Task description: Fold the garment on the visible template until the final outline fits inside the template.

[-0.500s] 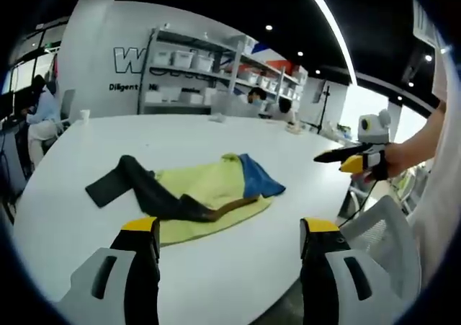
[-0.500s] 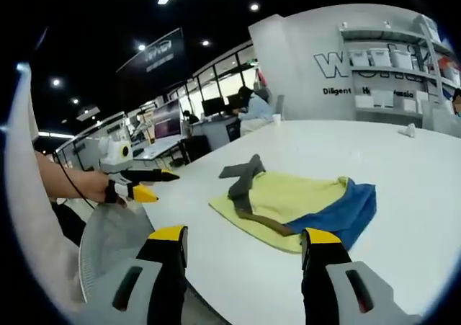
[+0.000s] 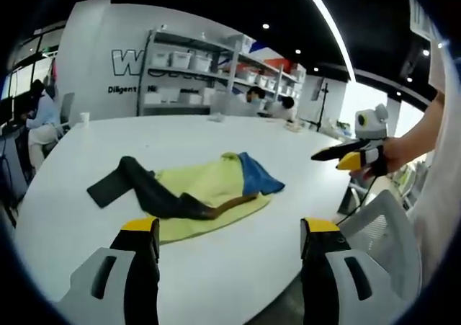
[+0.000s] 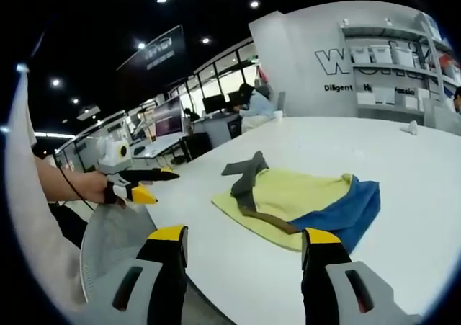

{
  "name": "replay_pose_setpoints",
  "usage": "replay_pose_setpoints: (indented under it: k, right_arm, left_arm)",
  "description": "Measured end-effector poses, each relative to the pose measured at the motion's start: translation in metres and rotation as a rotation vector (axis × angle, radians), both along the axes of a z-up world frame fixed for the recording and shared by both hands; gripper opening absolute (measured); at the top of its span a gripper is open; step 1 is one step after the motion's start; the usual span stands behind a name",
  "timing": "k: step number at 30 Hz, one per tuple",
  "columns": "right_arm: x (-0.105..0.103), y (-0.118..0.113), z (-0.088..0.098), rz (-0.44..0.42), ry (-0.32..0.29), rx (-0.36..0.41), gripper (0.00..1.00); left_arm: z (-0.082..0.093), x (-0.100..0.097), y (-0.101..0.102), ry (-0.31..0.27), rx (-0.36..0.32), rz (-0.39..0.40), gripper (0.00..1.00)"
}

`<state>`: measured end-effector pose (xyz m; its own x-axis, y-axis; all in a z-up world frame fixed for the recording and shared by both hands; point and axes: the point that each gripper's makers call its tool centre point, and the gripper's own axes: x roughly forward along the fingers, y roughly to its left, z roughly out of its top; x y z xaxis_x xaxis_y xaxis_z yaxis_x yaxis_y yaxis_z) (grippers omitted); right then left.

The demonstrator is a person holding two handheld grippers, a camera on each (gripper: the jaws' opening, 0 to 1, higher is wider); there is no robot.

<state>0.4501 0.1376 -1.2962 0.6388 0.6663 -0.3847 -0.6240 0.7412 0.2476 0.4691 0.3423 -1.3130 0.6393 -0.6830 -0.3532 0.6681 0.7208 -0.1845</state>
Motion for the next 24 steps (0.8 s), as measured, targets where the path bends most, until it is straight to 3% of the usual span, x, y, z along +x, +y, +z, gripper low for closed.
replay_pose_setpoints:
  k: [24]
  right_arm:
    - [0.0019, 0.0031, -0.0014, -0.001, -0.036, -0.015, 0.61]
  left_arm:
    - [-0.0008, -0.0011, -0.0070, 0.000, 0.038, -0.052, 0.77]
